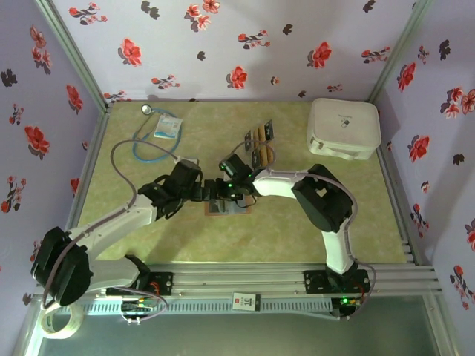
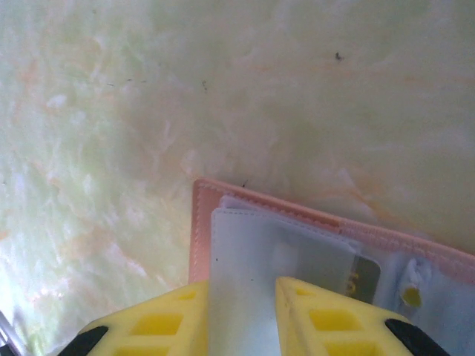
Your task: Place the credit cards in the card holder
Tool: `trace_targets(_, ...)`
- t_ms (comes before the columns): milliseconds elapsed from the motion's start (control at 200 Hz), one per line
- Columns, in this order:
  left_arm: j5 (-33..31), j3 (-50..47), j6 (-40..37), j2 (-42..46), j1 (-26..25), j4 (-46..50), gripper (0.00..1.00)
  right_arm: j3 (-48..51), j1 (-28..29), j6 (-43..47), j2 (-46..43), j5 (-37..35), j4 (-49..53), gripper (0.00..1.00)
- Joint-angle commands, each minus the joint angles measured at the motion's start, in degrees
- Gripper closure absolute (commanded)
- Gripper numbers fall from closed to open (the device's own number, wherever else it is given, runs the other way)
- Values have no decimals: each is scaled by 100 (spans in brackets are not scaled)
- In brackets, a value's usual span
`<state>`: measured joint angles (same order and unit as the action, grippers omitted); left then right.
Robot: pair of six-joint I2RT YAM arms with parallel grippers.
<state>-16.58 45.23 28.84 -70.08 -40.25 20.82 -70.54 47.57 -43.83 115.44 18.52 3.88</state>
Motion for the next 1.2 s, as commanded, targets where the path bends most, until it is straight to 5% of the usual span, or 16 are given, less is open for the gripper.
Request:
trace_targets(0,-131,-154,130,127,52,193,0,-186,30,-160,177,-36,-18,73)
trace_targets(135,-116,-214,139,141,63,159,0,-178,38,-147,42,-33,5,71)
trace_targets(255,-91,-225,148,134,69,125,0,-219,45,-44,-141,-41,160,52)
trace_targets(385,-79,-197,157,116,70,121,0,-249,44,32,-330,9,252,46)
trace_targets(625,-65,-162,166,44,68,144,0,-329,-12,379,-970,-299,819,46)
trace_targets(930,23,-50,65,-334,69,99,0,795,-432,931,-2323,-1812,1970,46)
trace_targets(1195,35,77,-2,-685,70,27,0,1520,-609,958,-2455,-1772,1730,46)
